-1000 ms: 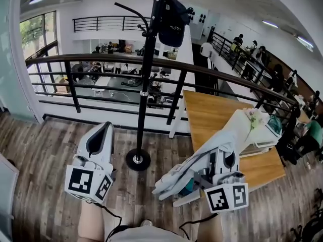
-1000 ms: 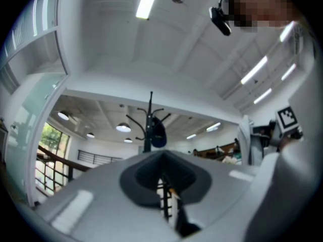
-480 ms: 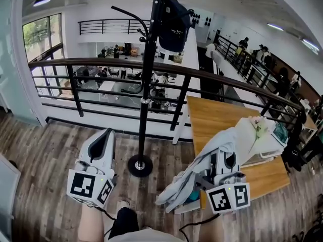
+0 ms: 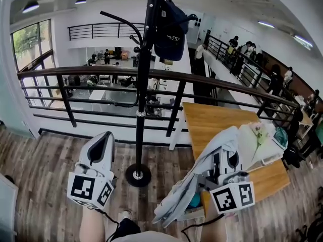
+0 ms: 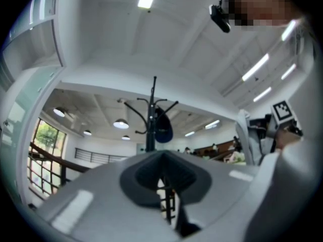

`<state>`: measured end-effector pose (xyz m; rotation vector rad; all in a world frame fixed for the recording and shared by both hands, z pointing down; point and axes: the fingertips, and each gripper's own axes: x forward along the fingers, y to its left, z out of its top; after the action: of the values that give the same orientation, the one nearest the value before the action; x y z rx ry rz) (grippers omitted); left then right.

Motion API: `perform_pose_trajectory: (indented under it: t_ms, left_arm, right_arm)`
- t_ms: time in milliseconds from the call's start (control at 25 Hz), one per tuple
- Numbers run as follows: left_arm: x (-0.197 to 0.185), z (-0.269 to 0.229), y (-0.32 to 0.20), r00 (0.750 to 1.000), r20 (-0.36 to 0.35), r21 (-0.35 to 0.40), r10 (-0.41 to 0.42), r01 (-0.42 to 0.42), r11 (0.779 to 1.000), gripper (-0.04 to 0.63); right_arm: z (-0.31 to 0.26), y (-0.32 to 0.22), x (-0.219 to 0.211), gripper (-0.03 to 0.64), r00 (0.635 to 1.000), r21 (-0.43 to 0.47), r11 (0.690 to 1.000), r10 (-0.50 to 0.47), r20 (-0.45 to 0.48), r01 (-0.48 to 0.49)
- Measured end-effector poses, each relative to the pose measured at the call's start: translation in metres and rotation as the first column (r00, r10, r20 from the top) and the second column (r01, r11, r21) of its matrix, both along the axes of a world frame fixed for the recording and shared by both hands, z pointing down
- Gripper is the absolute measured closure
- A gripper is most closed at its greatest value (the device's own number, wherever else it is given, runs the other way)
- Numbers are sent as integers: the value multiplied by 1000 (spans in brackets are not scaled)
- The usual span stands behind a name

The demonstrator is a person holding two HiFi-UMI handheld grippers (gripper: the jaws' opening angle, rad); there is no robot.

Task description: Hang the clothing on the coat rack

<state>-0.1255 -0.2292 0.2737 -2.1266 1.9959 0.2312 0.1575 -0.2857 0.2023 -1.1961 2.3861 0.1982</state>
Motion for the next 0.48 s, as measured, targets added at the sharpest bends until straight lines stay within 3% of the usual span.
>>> perform_pose_trajectory:
  t_ms: [480]
  left_arm:
    - [-49,-14,-73,995,-1,33,97,-97,995,586]
  right_arm:
    - [-45,-65,-51,607,999,24,999,46,-23,-46]
